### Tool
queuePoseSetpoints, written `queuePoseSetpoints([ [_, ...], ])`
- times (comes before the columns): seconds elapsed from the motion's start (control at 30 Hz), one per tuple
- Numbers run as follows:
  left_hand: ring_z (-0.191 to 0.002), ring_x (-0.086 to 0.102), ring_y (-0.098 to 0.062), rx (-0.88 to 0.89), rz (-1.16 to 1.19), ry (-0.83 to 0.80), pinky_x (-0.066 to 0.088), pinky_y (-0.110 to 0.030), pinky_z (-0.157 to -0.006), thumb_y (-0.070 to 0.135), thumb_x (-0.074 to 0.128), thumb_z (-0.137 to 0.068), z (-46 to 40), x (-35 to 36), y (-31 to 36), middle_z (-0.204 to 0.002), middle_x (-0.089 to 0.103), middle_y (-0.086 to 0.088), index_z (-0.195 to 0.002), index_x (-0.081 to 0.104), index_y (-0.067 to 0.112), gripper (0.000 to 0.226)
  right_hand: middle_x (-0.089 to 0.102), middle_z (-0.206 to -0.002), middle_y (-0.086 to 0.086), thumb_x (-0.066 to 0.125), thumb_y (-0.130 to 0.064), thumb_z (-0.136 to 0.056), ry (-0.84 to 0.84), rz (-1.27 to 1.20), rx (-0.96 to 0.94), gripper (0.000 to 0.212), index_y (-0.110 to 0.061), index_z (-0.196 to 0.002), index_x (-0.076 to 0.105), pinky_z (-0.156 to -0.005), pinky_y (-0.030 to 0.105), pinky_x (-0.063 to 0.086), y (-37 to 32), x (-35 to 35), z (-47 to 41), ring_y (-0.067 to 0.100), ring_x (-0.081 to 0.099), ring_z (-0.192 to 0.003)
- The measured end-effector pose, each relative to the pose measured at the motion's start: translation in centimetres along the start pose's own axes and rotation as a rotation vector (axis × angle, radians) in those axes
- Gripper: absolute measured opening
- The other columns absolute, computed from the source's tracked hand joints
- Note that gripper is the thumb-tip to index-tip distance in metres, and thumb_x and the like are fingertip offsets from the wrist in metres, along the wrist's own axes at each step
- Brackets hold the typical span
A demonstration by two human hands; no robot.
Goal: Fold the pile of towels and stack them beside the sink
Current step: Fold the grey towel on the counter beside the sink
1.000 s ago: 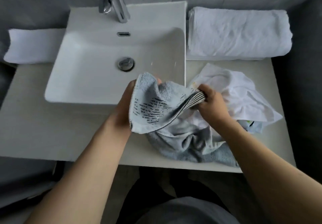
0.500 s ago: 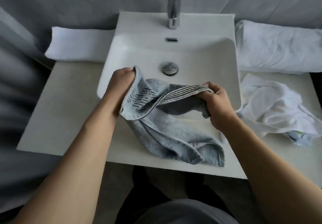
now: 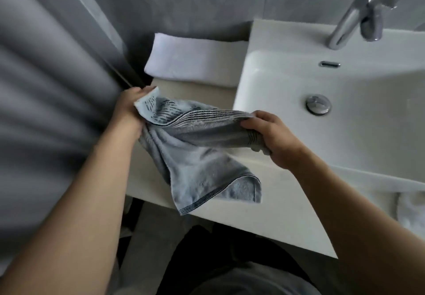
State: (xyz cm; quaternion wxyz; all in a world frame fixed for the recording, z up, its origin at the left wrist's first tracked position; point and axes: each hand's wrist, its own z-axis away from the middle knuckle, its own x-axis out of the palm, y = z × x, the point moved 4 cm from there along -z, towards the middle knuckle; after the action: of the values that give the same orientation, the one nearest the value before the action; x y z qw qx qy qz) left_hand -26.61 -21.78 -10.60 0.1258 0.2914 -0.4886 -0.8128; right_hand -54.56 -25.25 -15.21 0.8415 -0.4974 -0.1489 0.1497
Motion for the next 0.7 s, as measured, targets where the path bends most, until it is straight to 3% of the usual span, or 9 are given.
queuePoseSetpoints([
  [0.1, -0.07, 0.057, -0.023, -0.015, -0.016, 0.143, 0.042, -0.032, -0.067, 0.018, 0.05, -0.102, -2.7, -3.4, -2.3, -0.075, 0.067, -0.017, -0.078, 0.06, -0.001, 0.032, 0.046, -0.058, 0.008, 0.053, -0.007, -0.088, 0.037, -0.163, -0.01, 0.014, -0.011, -0.076, 0.05, -0.036, 0.018, 0.025, -1.6, 2.3, -3.3, 0.017, 0.039, -0.043],
  [0.17, -0.071, 0.067, -0.022, -0.101, 0.147, 0.156, 0.051, -0.027, -0.062, 0.018, 0.046, -0.102, -5.0, -5.6, -4.0, -0.082, 0.07, -0.014, -0.087, 0.067, 0.003, 0.03, 0.051, -0.061, 0.007, 0.053, -0.008, -0.083, 0.019, -0.3, -0.012, 0.008, -0.011, -0.075, 0.055, -0.041, 0.022, 0.034, -2.6, 4.3, -5.5, 0.017, 0.046, -0.049],
  [0.23, -0.1, 0.069, -0.026, -0.219, 0.411, 0.07, 0.056, -0.035, -0.088, 0.022, 0.036, -0.105, -7.7, -6.7, -5.5, -0.109, 0.07, -0.017, -0.116, 0.065, 0.001, 0.038, 0.059, -0.069, 0.008, 0.055, -0.008, -0.077, 0.01, -0.377, -0.002, 0.009, -0.009, -0.077, 0.063, -0.052, 0.027, 0.041, -3.5, 5.9, -7.9, 0.019, 0.053, -0.06],
  [0.27, -0.116, 0.063, -0.03, -0.28, 0.463, 0.035, 0.05, -0.041, -0.102, 0.025, 0.032, -0.106, -9.2, -6.8, -6.3, -0.125, 0.064, -0.018, -0.129, 0.059, 0.0, 0.043, 0.061, -0.077, 0.012, 0.054, -0.007, -0.078, 0.026, -0.395, 0.004, 0.012, -0.006, -0.083, 0.066, -0.059, 0.029, 0.043, -3.8, 6.6, -9.1, 0.022, 0.055, -0.068],
  [0.33, -0.13, 0.052, -0.034, -0.414, 0.426, 0.036, 0.042, -0.044, -0.11, 0.022, 0.029, -0.106, -12.4, -6.7, -8.5, -0.14, 0.055, -0.018, -0.14, 0.05, 0.0, 0.045, 0.06, -0.092, 0.02, 0.051, -0.002, -0.084, 0.11, -0.422, 0.014, 0.023, 0.005, -0.102, 0.062, -0.073, 0.035, 0.044, -4.3, 7.7, -11.5, 0.031, 0.055, -0.081],
  [0.43, -0.126, 0.055, -0.035, -0.567, 0.217, 0.021, 0.043, -0.044, -0.108, 0.015, 0.036, -0.105, -15.7, -6.4, -11.8, -0.138, 0.057, -0.018, -0.136, 0.053, -0.001, 0.04, 0.061, -0.088, 0.017, 0.056, 0.008, -0.084, 0.277, -0.414, -0.028, 0.023, 0.001, -0.104, 0.062, -0.072, 0.034, 0.05, -4.6, 9.3, -14.7, 0.028, 0.06, -0.078],
  [0.57, -0.115, 0.06, -0.038, -0.434, -0.314, -0.182, 0.049, -0.05, -0.101, 0.011, 0.04, -0.103, -19.2, -5.7, -13.4, -0.127, 0.062, -0.022, -0.13, 0.059, 0.002, 0.034, 0.062, -0.098, 0.013, 0.062, 0.003, -0.084, 0.501, -0.405, 0.025, 0.038, -0.012, -0.119, 0.058, -0.075, 0.037, 0.048, -3.0, 9.8, -18.1, 0.025, 0.061, -0.086],
  [0.63, -0.11, 0.061, -0.037, -0.408, -0.43, -0.253, 0.051, -0.048, -0.099, 0.01, 0.043, -0.098, -20.5, -5.2, -13.7, -0.121, 0.063, -0.02, -0.124, 0.061, 0.002, 0.033, 0.06, -0.11, 0.015, 0.062, 0.0, -0.085, 0.585, -0.379, 0.074, 0.042, -0.017, -0.122, 0.054, -0.073, 0.034, 0.051, -1.9, 10.0, -19.5, 0.024, 0.062, -0.088],
  [0.7, -0.104, 0.062, -0.036, -0.437, -0.382, -0.271, 0.051, -0.043, -0.095, 0.019, 0.05, -0.091, -21.9, -4.4, -13.7, -0.113, 0.066, -0.018, -0.116, 0.065, 0.004, 0.033, 0.058, -0.117, 0.015, 0.062, -0.002, -0.085, 0.664, -0.387, 0.105, 0.051, -0.02, -0.131, 0.046, -0.074, 0.033, 0.053, -0.7, 10.4, -20.6, 0.024, 0.062, -0.09],
])
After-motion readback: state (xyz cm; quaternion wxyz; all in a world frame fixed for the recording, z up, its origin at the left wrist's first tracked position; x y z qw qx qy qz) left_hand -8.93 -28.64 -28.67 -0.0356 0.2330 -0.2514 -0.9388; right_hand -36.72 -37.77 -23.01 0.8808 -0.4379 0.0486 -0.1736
